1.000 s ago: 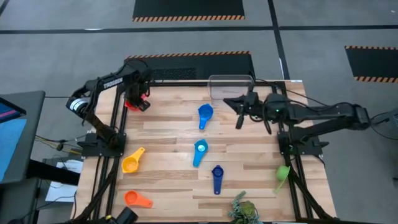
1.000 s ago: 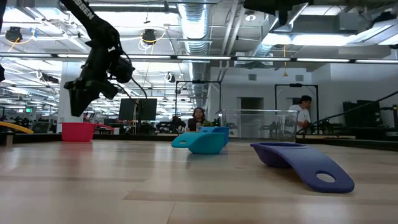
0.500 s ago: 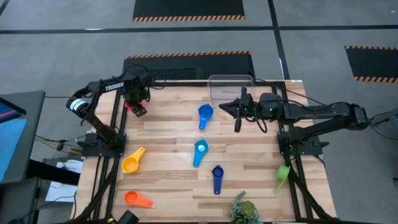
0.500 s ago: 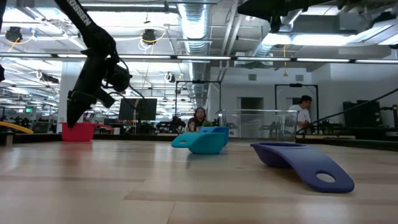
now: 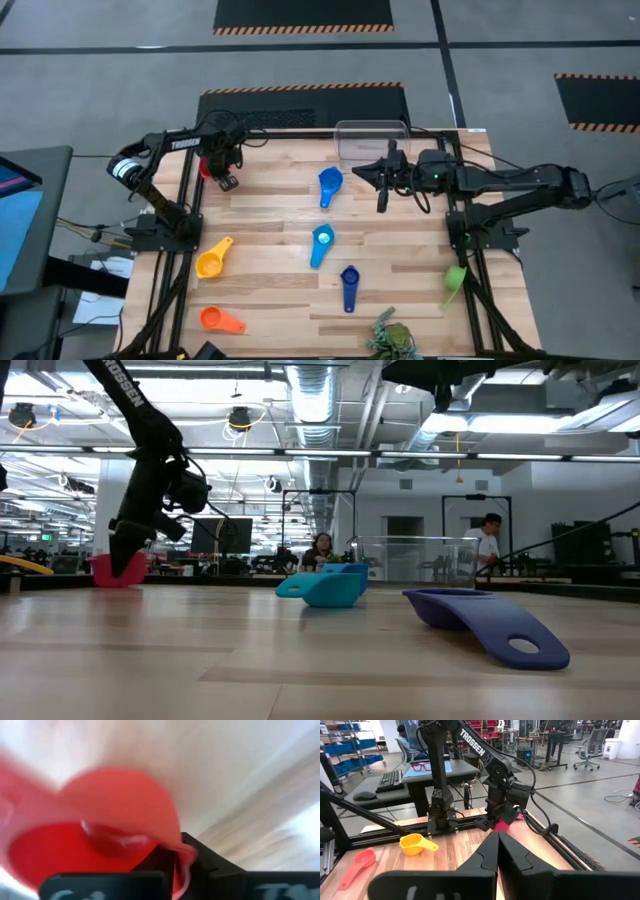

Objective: Nest measuring cups in basket
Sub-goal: Put the red measuring cup into the transparent bin

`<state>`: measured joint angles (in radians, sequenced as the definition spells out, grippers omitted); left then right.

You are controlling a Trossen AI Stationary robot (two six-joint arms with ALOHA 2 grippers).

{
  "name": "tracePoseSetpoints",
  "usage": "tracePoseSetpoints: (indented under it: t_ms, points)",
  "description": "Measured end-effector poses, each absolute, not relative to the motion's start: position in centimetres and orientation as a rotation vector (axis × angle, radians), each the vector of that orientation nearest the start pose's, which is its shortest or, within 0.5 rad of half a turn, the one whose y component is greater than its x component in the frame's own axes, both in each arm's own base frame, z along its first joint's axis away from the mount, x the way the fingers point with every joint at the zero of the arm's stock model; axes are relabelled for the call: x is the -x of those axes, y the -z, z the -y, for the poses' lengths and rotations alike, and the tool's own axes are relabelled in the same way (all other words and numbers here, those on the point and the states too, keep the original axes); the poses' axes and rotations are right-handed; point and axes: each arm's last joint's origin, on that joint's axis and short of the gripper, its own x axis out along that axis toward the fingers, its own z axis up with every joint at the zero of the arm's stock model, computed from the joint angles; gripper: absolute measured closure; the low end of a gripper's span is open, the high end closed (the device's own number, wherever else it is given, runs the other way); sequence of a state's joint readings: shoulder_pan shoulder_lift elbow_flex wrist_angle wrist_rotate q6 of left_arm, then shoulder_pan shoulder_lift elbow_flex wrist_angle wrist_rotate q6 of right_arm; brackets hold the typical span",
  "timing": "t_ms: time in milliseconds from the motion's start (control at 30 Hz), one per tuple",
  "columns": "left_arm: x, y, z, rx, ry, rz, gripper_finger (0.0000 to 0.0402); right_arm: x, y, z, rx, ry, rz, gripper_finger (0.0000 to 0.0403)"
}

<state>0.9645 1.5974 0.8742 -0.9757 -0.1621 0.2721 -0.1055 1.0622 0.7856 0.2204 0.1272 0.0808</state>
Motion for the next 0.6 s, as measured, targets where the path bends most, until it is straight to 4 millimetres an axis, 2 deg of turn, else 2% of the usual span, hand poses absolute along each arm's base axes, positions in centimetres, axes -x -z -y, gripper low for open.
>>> tracePoseSetpoints:
  t_ms: [133,267,433,600]
  points:
    - [-15.3,-16.9,-19.7,0.691,-0.477,-1.506,0.0399,-23.8,-32.1,2.9,-0.078,0.235,-0.03,0.0377]
    - [-18.6,-20.1,-19.7,0.755,-0.352,-1.266,0.04,-23.7,-32.6,2.9,-0.078,0.234,0.02,0.0377]
    - [-23.6,-26.5,-20.2,0.661,-0.297,-0.853,0.0401,-23.7,-33.3,2.9,-0.079,0.23,0.091,0.0377]
    - [-27.8,-34.0,-20.4,0.437,-0.317,-0.444,0.0401,-23.5,-34.3,2.9,-0.08,0.226,0.191,0.0377]
